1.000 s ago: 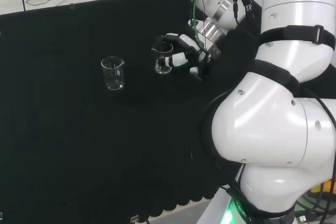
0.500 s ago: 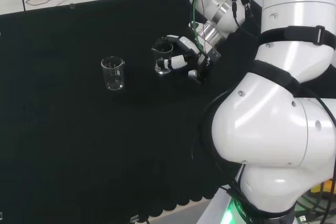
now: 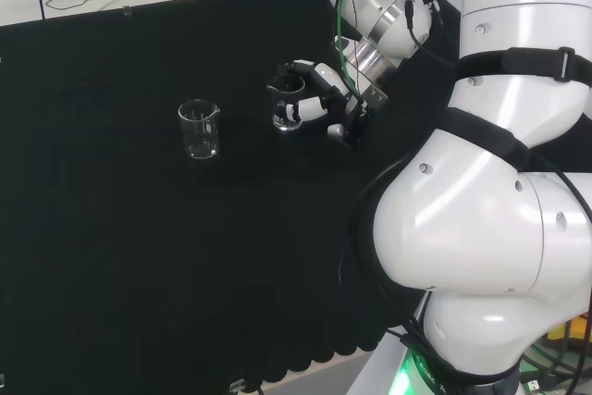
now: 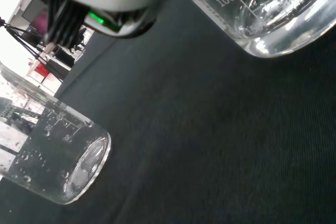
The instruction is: Pick up the beaker on the right.
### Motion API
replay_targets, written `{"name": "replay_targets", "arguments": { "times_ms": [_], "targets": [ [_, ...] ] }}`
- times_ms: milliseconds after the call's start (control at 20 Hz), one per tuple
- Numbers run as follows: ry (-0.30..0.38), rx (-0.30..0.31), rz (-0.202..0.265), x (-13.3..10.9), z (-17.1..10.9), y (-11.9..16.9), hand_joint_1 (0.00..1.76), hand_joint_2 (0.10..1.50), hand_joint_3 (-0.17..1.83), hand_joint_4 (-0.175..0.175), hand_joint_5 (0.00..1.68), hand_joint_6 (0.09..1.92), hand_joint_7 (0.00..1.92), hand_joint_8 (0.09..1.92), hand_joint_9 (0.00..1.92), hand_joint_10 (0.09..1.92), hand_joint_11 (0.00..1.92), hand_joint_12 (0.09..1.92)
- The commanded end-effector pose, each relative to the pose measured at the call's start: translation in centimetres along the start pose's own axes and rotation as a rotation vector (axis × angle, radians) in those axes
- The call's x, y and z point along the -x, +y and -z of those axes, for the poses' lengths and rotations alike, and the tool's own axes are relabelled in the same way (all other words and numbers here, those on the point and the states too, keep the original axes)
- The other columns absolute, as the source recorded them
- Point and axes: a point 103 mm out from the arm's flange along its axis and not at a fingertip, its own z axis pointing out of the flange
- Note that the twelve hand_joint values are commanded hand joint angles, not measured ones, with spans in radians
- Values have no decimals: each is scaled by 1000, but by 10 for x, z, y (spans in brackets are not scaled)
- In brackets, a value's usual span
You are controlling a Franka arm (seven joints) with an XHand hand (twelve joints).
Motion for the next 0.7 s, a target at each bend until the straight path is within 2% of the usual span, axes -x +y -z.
{"name": "replay_targets", "arguments": {
  "times_ms": [50,700],
  "targets": [
    [-4,9,-19,2,-3,1,936,495,704,-63,405,588,405,741,530,625,57,1399],
    [2,20,-40,4,-2,5,940,543,653,-65,451,651,446,756,563,629,83,1395]
  ]
}}
